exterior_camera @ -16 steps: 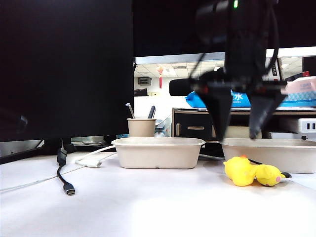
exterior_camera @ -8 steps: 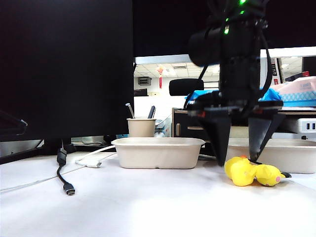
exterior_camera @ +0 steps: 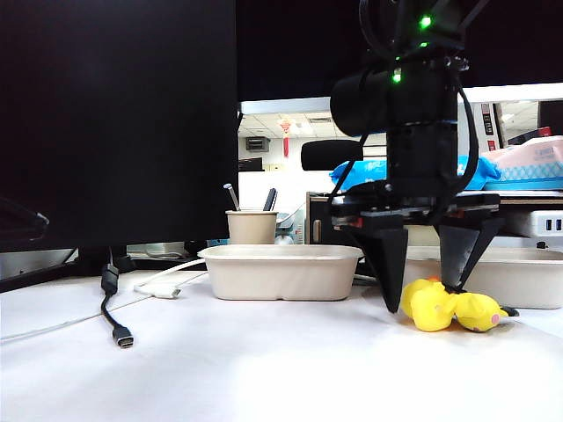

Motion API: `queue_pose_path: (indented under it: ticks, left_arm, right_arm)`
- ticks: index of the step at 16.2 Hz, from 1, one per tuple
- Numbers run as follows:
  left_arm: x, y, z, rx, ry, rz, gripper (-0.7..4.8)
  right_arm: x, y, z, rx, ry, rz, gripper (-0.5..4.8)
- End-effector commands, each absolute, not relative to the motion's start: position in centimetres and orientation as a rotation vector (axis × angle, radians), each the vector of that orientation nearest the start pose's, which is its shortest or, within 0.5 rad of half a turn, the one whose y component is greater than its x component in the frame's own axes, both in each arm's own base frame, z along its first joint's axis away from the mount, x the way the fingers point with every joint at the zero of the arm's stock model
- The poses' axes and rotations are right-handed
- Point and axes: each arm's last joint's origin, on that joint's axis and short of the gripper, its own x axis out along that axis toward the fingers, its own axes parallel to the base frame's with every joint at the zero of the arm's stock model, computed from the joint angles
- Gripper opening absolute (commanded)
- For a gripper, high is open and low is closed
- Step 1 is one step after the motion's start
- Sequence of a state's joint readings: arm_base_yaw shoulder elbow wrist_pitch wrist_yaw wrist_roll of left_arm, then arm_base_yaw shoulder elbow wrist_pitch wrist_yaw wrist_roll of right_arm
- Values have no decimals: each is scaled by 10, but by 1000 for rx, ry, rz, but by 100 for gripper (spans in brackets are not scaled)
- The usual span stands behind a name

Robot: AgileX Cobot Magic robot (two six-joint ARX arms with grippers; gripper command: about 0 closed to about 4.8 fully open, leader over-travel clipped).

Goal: Put the dolls with similar colors into the same paper box, while dolls with different colors go into separate paper boxes.

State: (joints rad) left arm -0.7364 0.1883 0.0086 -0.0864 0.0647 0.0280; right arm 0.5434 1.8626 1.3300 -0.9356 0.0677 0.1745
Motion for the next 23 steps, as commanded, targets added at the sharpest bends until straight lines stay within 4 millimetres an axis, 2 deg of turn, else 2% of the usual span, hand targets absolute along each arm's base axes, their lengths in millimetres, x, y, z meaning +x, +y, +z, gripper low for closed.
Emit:
queue_pose_path:
  ticks: [1, 5, 23]
  left_arm:
    - [77, -73, 144, 110, 235, -802, -5]
    - [77, -73, 144, 110, 235, -803, -5]
    - [77, -73, 144, 110, 235, -803, -5]
  right_arm:
    - [300, 179, 183, -313, 1437, 258, 300]
    - [302, 180, 181, -311, 1436, 258, 213]
    - [302, 180, 183, -307, 1426, 260, 198]
